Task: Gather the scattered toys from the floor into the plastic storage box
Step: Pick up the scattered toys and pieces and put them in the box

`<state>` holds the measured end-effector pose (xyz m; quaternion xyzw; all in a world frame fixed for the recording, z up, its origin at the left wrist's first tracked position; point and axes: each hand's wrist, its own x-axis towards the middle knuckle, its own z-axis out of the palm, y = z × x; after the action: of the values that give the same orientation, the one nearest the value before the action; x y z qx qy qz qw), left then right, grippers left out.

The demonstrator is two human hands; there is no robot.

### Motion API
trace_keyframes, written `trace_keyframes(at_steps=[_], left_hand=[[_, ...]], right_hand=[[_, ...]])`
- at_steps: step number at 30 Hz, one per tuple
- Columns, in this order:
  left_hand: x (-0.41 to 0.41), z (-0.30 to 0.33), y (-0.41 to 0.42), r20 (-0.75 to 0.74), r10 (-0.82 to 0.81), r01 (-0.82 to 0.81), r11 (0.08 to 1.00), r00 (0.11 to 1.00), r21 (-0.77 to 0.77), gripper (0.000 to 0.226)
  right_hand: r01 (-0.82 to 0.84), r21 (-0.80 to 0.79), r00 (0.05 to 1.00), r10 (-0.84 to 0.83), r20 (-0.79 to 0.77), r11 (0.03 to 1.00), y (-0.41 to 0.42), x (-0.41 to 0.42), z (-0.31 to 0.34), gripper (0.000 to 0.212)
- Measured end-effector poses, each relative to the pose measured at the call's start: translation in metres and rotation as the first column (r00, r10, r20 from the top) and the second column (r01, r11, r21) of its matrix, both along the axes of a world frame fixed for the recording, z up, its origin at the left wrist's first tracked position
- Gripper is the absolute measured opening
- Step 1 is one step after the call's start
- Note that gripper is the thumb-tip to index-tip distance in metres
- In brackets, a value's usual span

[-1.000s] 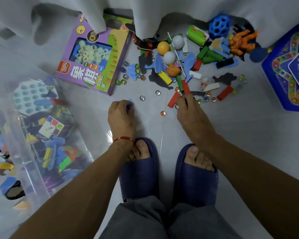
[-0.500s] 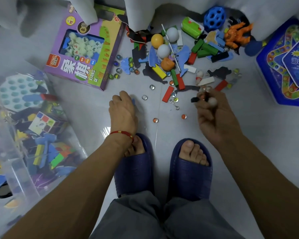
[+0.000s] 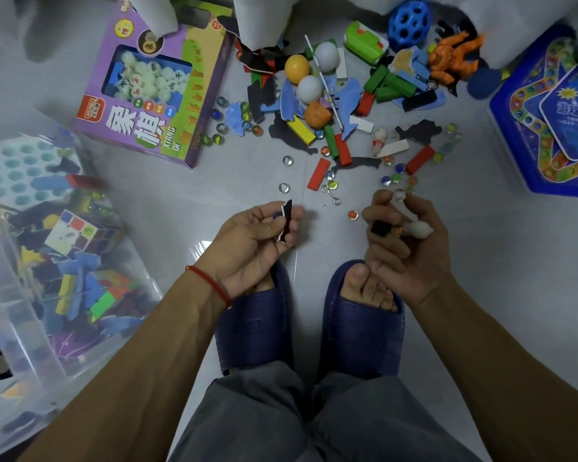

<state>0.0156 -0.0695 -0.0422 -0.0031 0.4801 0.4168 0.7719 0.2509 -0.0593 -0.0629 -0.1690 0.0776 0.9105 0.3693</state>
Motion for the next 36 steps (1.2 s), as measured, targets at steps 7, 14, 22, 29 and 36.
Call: trace_keyframes(at_steps=[7,14,22,29,36], left_hand=[[0.003,0.01,-0.002,-0.876,-0.293,0.563,0.826,0.383,-0.03,0.011],[0.005,-0.018,-0.016,-0.947,-0.07,0.881,0.349,-0.314,-0.318,0.035],[0.003,-0.036,-0.023,-0.856,0.01,0.803,0.35,-0.517,-0.482,0.026],[0.002,-0.021,-0.025,-0.912,0.08,0.825,0.464,-0.403,-0.323,0.018],[0.004,0.105,-0.026,-0.411,-0.064,0.007,0.99,0.91,-0.138,0.027]], right_hand=[[-0.02,0.005,0.959,0.018,0.282,1.0,-0.004,0.007,0.001,0.018],[-0.033,-0.011,0.904,0.034,0.427,0.999,-0.004,0.002,0.007,0.014],[-0.055,-0.042,0.871,0.069,0.487,0.998,-0.004,0.002,0.011,0.017],[-0.051,-0.047,0.877,0.067,0.476,0.998,-0.01,0.001,0.014,0.016],[-0.223,0.065,0.827,0.153,0.54,0.973,-0.009,-0.068,0.079,0.012]])
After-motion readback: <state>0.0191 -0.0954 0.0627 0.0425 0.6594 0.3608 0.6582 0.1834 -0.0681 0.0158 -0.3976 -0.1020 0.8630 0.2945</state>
